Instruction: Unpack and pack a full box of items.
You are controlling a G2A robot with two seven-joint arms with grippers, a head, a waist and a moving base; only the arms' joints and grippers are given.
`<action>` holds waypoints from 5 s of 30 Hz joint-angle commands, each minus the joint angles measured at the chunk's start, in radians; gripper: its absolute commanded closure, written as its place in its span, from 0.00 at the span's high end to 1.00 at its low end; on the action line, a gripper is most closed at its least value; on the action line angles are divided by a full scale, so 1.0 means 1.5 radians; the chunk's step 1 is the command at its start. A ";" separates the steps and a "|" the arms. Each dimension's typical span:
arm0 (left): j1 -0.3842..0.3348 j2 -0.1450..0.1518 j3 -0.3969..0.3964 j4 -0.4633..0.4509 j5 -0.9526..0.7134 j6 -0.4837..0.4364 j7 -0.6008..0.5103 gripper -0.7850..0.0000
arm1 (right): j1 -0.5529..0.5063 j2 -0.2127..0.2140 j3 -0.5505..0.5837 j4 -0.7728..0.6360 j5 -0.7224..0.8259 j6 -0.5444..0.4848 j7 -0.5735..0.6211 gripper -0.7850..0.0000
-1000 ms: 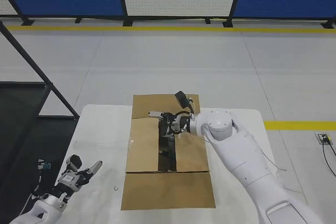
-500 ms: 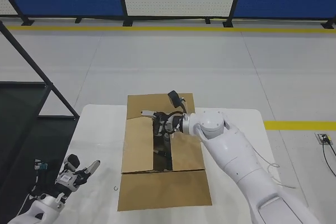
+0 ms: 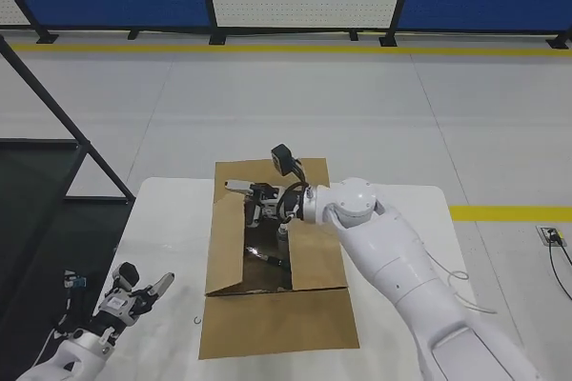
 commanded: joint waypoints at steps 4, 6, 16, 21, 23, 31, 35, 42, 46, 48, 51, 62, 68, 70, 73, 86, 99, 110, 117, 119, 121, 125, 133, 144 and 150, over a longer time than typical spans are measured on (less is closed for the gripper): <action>-0.001 -0.001 -0.007 0.002 -0.012 0.008 0.005 1.00 | 0.006 -0.023 -0.023 -0.015 0.000 0.001 -0.041 1.00; 0.001 -0.001 -0.012 0.003 -0.016 0.010 0.007 1.00 | 0.008 -0.033 -0.037 -0.019 -0.010 0.004 -0.068 1.00; 0.031 -0.002 -0.058 -0.003 -0.062 -0.004 0.041 1.00 | 0.022 -0.089 -0.112 -0.014 -0.069 0.006 -0.162 1.00; 0.059 -0.003 -0.090 -0.017 -0.100 -0.026 0.055 1.00 | 0.023 -0.119 -0.135 0.010 -0.069 -0.015 -0.190 1.00; 0.069 -0.003 -0.101 -0.024 -0.122 -0.040 0.051 1.00 | 0.023 -0.131 -0.141 0.024 -0.066 -0.025 -0.202 1.00; 0.090 -0.005 -0.105 -0.058 -0.138 -0.058 0.035 1.00 | 0.033 -0.171 -0.150 0.087 -0.051 -0.048 -0.219 1.00; 0.080 -0.005 -0.082 -0.055 -0.106 -0.046 0.023 1.00 | 0.039 -0.183 -0.148 0.109 -0.048 -0.064 -0.215 1.00; 0.048 -0.007 -0.030 -0.023 -0.028 -0.007 0.027 1.00 | 0.048 -0.193 -0.138 0.133 -0.050 -0.106 -0.196 1.00; 0.038 -0.007 -0.020 -0.007 -0.017 -0.004 0.028 1.00 | 0.066 -0.184 -0.123 0.155 -0.061 -0.142 -0.211 1.00; 0.035 -0.008 -0.018 -0.002 -0.014 -0.004 0.028 1.00 | 0.079 -0.175 -0.114 0.168 -0.068 -0.151 -0.207 1.00; 0.032 -0.008 -0.017 0.004 -0.014 -0.005 0.028 1.00 | 0.097 -0.156 -0.095 0.189 -0.071 -0.167 -0.190 1.00; 0.028 -0.008 -0.012 0.014 -0.008 -0.005 0.024 1.00 | 0.146 -0.061 -0.019 0.314 -0.022 -0.255 -0.084 1.00; 0.015 -0.008 -0.004 0.023 -0.001 0.001 0.015 1.00 | 0.136 -0.022 0.031 0.341 0.073 -0.357 0.074 1.00; 0.010 -0.008 0.002 0.028 0.010 0.005 0.010 1.00 | 0.122 -0.013 0.041 0.306 0.088 -0.343 0.089 1.00; 0.003 -0.008 0.011 0.037 0.022 0.008 0.004 1.00 | 0.089 0.007 0.050 0.239 0.093 -0.329 0.103 1.00; -0.017 -0.009 0.016 0.085 0.028 0.022 0.005 1.00 | -0.079 0.099 0.124 -0.117 0.020 -0.218 0.063 1.00; -0.004 -0.008 -0.014 0.066 0.010 0.019 0.019 1.00 | -0.256 0.153 0.215 -0.439 -0.007 -0.099 0.093 1.00; 0.016 -0.008 -0.033 0.024 0.004 0.019 0.018 1.00 | -0.263 0.161 0.212 -0.451 0.018 -0.097 0.133 1.00; 0.018 -0.008 -0.037 0.014 0.008 0.026 0.016 1.00 | -0.260 0.164 0.206 -0.445 0.026 -0.099 0.140 1.00; 0.010 -0.008 -0.032 0.028 0.022 0.036 0.008 1.00 | -0.259 0.165 0.204 -0.442 0.028 -0.101 0.143 1.00; -0.005 -0.008 -0.018 0.050 0.033 0.046 0.001 1.00 | -0.259 0.166 0.202 -0.440 0.030 -0.102 0.145 1.00; -0.028 -0.009 0.003 0.087 0.053 0.054 0.002 1.00 | -0.260 0.168 0.200 -0.437 0.032 -0.106 0.147 1.00; -0.041 -0.010 0.013 0.105 0.064 0.054 0.005 1.00 | -0.264 0.173 0.200 -0.443 0.035 -0.102 0.146 1.00; -0.042 -0.010 0.013 0.110 0.065 0.054 0.008 1.00 | -0.257 0.177 0.190 -0.443 0.039 -0.102 0.143 1.00; -0.044 -0.010 0.010 0.121 0.064 0.054 0.006 1.00 | -0.256 0.178 0.186 -0.439 0.044 -0.105 0.140 1.00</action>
